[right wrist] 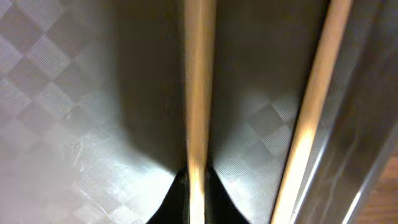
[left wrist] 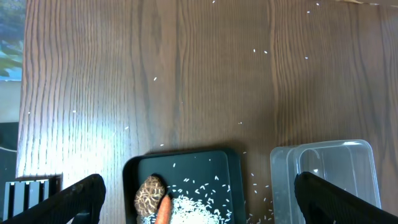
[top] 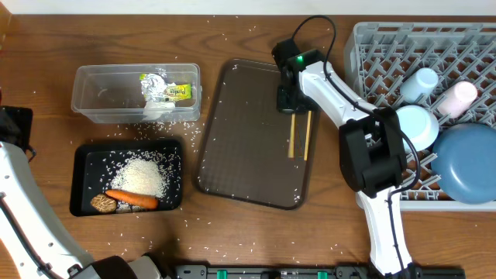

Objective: Sort waste into correct bins and load items into the dishwasher rack
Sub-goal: 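Carry the chopstick right and drop it upright into the rack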

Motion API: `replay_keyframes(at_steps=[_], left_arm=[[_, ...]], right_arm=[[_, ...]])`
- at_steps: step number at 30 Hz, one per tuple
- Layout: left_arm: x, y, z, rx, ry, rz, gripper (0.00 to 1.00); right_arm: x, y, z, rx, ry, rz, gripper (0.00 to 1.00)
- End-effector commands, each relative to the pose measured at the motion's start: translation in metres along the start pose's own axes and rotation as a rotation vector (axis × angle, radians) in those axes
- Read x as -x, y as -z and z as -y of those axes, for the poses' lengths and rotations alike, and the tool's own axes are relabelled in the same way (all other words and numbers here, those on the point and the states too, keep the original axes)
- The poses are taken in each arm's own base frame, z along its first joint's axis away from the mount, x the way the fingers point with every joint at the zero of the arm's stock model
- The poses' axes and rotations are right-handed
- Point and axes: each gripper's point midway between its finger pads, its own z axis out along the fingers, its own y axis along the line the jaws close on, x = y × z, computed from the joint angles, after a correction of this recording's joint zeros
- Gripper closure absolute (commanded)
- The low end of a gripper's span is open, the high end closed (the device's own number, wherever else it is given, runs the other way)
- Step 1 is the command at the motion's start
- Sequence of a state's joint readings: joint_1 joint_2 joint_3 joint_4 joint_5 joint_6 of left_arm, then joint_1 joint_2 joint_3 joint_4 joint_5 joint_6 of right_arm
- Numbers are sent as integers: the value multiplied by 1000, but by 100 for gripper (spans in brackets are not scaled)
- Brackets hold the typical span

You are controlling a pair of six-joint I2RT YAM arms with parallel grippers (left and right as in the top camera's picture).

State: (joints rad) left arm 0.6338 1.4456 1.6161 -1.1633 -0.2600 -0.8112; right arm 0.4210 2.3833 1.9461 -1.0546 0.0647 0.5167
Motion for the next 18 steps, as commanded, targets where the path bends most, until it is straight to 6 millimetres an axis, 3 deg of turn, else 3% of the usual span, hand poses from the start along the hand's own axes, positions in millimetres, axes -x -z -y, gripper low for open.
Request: replay_keyframes(at_steps=[1,6,12,15,18], left_arm=[[1,0,0,1,2,-1,2],[1,0,0,1,2,-1,2],[1,0,0,1,2,-1,2],[1,0,0,1,2,-1,2],[1,0,0,1,2,-1,2]], right_arm=[[-18,-26,12,-50,32,-77,99],[0,1,17,-24,57,-31,99],[39,74,35,55,77,100,99],[60,119,60,79,62,200,99],[80,162,99,84,32,305,99]])
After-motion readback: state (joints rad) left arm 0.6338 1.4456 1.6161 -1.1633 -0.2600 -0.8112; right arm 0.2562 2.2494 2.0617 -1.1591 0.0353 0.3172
